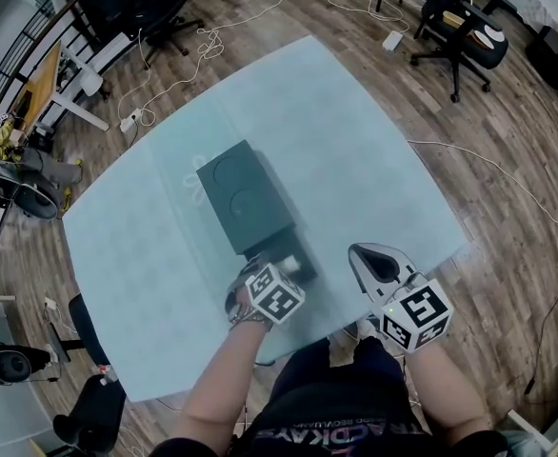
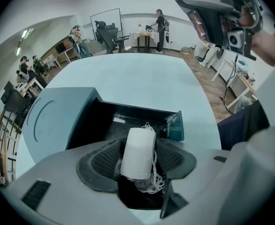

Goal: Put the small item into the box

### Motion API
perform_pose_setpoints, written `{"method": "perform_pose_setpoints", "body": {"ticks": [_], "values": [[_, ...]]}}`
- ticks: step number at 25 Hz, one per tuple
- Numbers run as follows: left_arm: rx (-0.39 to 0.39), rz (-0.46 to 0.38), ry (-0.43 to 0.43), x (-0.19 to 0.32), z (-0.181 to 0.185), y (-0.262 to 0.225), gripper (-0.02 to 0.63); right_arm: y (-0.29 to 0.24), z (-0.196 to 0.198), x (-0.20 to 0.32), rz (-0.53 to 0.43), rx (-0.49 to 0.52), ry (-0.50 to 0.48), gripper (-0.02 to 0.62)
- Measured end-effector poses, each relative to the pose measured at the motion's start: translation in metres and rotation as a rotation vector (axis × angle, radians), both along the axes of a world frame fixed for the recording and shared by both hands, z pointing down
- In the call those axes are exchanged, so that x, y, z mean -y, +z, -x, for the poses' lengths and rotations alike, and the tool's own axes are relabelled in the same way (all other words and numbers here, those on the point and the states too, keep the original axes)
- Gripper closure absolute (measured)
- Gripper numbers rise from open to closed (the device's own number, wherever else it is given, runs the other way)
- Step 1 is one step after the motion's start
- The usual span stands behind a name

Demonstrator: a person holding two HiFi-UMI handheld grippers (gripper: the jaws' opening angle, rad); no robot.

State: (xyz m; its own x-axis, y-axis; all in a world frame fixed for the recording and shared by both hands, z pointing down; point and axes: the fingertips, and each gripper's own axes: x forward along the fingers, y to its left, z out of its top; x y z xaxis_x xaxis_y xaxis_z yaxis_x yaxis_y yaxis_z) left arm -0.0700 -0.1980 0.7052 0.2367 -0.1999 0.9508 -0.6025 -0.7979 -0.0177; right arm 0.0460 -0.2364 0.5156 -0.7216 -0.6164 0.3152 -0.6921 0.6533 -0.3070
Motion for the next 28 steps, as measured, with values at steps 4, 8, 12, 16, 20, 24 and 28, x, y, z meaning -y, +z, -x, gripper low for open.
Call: {"method": "perform_pose_setpoints", "body": {"ticks": [4, 8, 12, 16, 20, 24, 28], "values": [[-0.016, -0.02, -0.018, 0.001, -0.002, -0.006, 0.357, -0.005, -0.002, 0.002, -0.006, 0.001, -0.012, 0.577], [-0.036, -0.049, -0.059, 0.001, -0.001, -0.017, 0.357, -0.011, -0.001, 0.0, -0.016, 0.006, -0.033, 0.577], [-0.063, -0.086, -0.115, 0.003, 0.002, -0.036, 0.357, -0.018, 0.003, 0.0, -0.031, 0.016, -0.066, 0.577], [-0.088, -0.138, -0.176, 0.001, 0.006, -0.057, 0.357, -0.025, 0.006, -0.005, -0.046, 0.021, -0.101, 0.577], [-0.122, -0.209, -0.241, 0.0, 0.012, -0.086, 0.357, -0.035, 0.01, -0.007, -0.063, 0.028, -0.142, 0.577], [-0.156, -0.298, -0.304, -0.005, 0.017, -0.119, 0.357, -0.047, 0.016, -0.014, -0.082, 0.036, -0.193, 0.577], [-0.235, -0.422, -0.366, -0.011, 0.015, -0.157, 0.358, -0.058, 0.02, -0.019, -0.11, 0.041, -0.252, 0.577]]}}
